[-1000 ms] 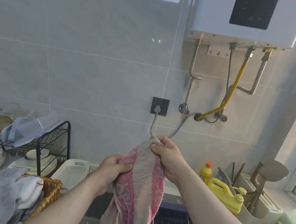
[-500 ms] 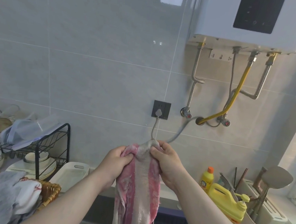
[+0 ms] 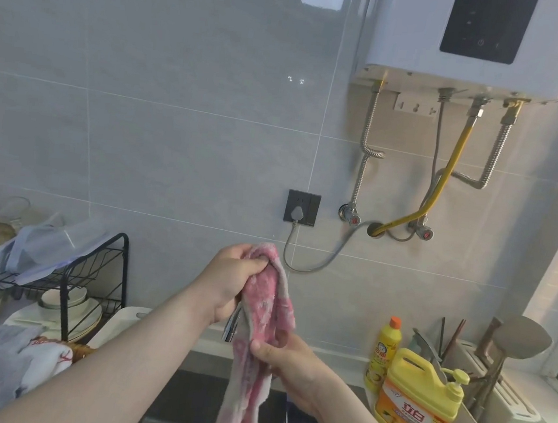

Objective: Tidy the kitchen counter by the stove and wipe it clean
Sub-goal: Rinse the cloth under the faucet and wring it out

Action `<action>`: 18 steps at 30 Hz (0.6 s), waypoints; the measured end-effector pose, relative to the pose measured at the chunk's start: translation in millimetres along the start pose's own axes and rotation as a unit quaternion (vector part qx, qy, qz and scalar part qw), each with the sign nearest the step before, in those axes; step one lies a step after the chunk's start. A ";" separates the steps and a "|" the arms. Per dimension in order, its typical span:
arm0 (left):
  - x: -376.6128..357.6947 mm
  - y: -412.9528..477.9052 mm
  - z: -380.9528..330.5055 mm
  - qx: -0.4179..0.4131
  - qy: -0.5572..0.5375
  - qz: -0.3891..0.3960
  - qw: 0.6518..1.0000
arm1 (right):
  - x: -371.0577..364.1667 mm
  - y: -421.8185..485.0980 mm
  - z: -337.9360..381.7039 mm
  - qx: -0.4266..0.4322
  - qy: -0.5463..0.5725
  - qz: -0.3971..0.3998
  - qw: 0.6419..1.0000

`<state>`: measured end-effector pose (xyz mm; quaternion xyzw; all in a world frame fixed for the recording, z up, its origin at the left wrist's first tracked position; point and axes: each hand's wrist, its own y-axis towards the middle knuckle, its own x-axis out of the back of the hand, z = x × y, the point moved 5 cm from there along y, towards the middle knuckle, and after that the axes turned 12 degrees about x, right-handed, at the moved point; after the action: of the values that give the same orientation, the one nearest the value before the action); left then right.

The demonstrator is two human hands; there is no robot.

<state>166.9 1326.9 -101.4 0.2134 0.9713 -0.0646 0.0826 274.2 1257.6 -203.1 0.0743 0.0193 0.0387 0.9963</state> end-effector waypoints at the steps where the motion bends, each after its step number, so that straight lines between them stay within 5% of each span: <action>1: -0.6 0.2 -4.9 -0.002 -0.016 -0.002 1.000 | -0.4 -0.5 -1.5 -0.004 -0.012 0.011 1.000; 6: 12.8 3.3 -21.4 -0.015 -0.092 -0.046 0.995 | 12.1 -2.8 -13.7 -0.050 -0.166 0.005 0.985; 18: 90.5 -19.2 36.0 0.002 -0.161 -0.180 0.970 | 45.1 10.0 11.1 -0.050 -0.344 -0.026 0.937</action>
<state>82.5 1340.3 -151.9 0.0223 0.9675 -0.1136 0.2248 318.9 1269.5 -192.1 0.0323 -0.3248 -0.0137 0.9451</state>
